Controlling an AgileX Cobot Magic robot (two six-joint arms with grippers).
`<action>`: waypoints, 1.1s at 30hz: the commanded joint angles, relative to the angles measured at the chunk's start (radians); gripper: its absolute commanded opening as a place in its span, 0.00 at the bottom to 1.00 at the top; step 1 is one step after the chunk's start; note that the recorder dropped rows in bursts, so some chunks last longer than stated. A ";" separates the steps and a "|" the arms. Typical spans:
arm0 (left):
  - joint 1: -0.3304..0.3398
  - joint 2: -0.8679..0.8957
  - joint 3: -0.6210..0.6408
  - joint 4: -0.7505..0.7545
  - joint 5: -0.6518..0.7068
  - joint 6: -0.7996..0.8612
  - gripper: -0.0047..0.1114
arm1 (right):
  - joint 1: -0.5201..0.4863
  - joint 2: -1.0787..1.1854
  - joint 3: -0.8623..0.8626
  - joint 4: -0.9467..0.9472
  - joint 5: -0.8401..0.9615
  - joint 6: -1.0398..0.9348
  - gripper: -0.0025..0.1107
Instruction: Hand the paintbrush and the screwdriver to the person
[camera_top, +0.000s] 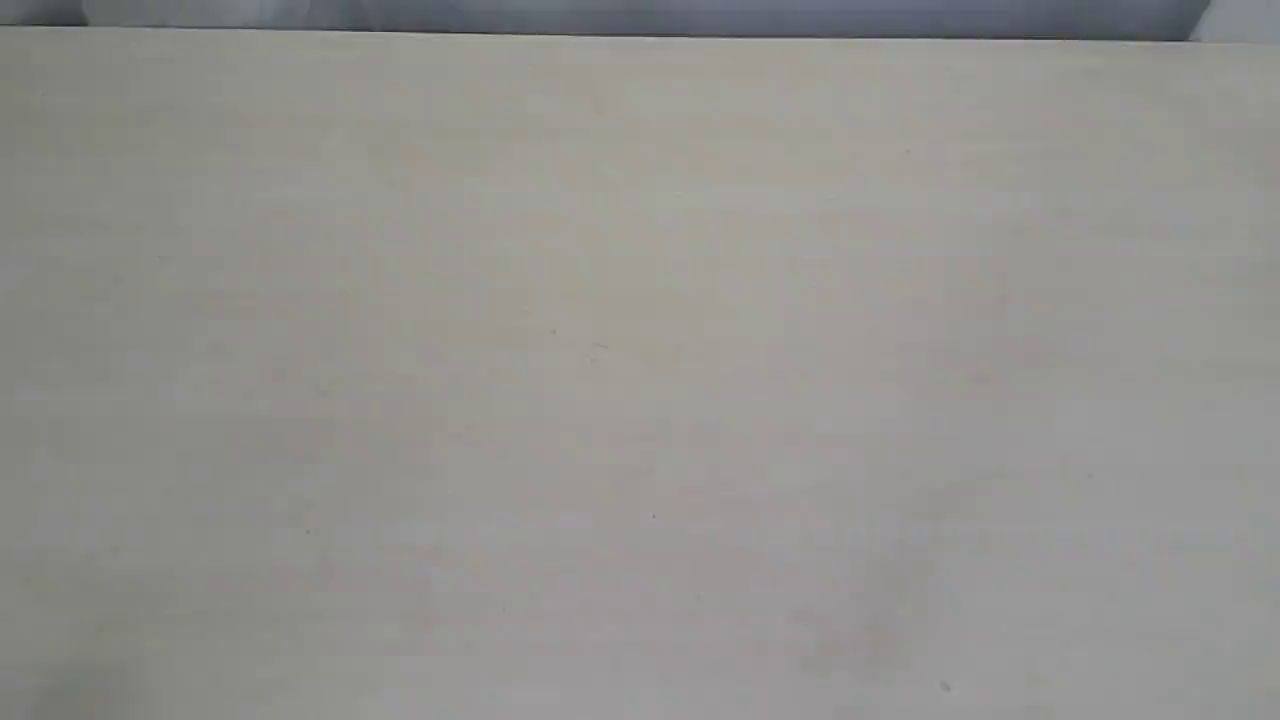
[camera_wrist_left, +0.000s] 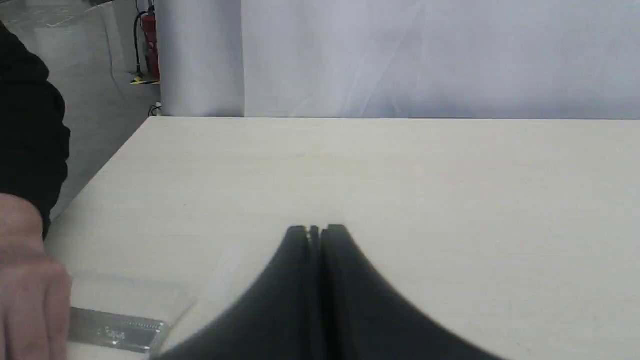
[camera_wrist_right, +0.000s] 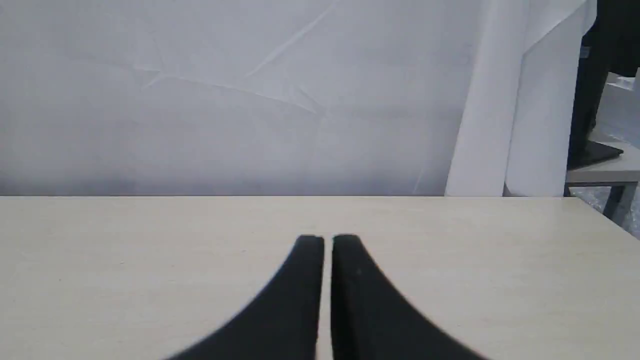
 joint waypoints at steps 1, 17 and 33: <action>-0.006 -0.002 0.002 -0.004 -0.010 -0.002 0.04 | -0.006 -0.006 0.003 0.000 0.004 -0.004 0.06; -0.006 -0.002 0.002 -0.002 -0.013 -0.002 0.04 | 0.062 -0.006 0.003 0.000 0.004 -0.004 0.06; -0.006 -0.002 0.002 -0.002 -0.011 -0.002 0.04 | 0.062 -0.006 0.003 0.000 0.004 -0.004 0.06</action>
